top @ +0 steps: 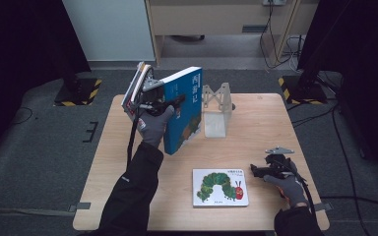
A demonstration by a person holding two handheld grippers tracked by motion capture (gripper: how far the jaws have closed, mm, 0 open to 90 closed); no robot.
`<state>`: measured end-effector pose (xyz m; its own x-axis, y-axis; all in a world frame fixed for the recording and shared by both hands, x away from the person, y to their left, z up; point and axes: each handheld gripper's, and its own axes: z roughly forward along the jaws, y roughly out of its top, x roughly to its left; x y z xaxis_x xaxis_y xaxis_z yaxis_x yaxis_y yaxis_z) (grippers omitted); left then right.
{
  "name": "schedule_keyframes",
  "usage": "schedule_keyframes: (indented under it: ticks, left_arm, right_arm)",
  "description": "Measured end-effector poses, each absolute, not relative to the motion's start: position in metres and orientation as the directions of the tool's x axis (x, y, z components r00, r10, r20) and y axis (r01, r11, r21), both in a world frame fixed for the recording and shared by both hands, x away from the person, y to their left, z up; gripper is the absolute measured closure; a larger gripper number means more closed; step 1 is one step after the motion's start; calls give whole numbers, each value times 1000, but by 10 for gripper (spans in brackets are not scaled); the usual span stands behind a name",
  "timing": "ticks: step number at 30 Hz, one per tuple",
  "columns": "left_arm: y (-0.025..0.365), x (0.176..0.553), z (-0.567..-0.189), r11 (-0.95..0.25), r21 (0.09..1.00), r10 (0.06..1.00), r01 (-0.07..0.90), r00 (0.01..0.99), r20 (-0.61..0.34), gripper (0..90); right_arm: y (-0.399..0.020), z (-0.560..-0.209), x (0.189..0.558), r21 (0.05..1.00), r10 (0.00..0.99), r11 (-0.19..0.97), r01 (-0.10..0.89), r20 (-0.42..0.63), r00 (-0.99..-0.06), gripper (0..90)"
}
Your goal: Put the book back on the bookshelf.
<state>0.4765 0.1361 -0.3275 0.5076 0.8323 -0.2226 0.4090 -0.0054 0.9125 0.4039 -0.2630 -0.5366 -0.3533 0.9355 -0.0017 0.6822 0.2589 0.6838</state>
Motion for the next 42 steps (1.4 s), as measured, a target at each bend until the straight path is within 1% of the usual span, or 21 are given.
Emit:
schedule_keyframes:
  ticks: [5,9,15,18,24,28,35,39,42]
  left_arm:
    - [133,490,-330,-12,909,845,417,491,-214,607]
    - [134,501,-335,15,905,850,425,471,-235,607]
    - [130,516,-347,-7,901,876,434,437,-204,606]
    - [129,523,-354,17,897,878,442,423,-225,606]
    - [120,532,-365,30,901,874,432,427,-234,606]
    - [115,534,-371,16,906,876,423,431,-217,607]
    - [111,539,-382,13,894,875,447,428,-227,606]
    - [109,540,-385,-4,904,880,428,431,-200,606]
    - [108,541,-386,-4,905,877,424,437,-201,605]
  right_arm:
    - [-263,-537,404,685,935,259,681,-2,-355,28]
    - [-263,-537,403,690,936,255,678,0,-353,28]
    - [-263,-538,404,693,935,255,675,2,-356,28]
    - [-263,-538,404,693,934,257,673,1,-358,28]
    - [-263,-538,404,695,934,257,671,0,-358,28]
    - [-263,-538,403,698,935,253,670,1,-355,29]
    - [-263,-538,403,699,934,256,668,0,-357,30]
    - [-262,-538,404,693,932,261,672,-1,-361,30]
    - [-262,-538,404,694,933,260,671,-1,-361,30]
